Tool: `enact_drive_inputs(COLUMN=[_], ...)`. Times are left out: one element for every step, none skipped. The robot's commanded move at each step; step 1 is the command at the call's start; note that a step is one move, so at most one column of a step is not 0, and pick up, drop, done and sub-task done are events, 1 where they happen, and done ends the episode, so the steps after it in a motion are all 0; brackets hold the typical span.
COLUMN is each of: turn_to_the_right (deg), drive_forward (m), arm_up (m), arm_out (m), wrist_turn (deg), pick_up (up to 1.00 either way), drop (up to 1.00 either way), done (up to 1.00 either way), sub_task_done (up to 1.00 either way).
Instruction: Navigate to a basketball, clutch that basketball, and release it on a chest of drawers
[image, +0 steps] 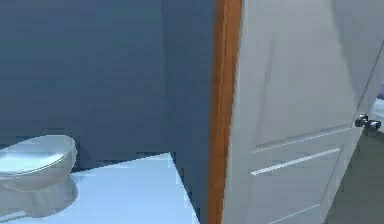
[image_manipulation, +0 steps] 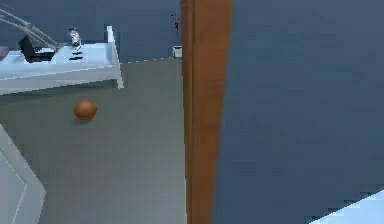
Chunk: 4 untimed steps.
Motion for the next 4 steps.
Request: enact_drive_inputs(turn_to_the_right=[45.0,0.0,36.0,0.0], drive_forward=[0.00,0.75,0.00,0.80], arm_up=[0.00,0.00,0.00,0.00], arm_out=[0.00,0.00,0.00,0.00], wrist_turn=[0.0,0.0,0.0,0.0], pick_up=[0.00,0.00,0.00,0.00], drop=[0.00,0.00,0.00,0.00], done=[0.00,0.00,0.00,0.00], sub_task_done=[0.00,0.00,0.00,0.00])
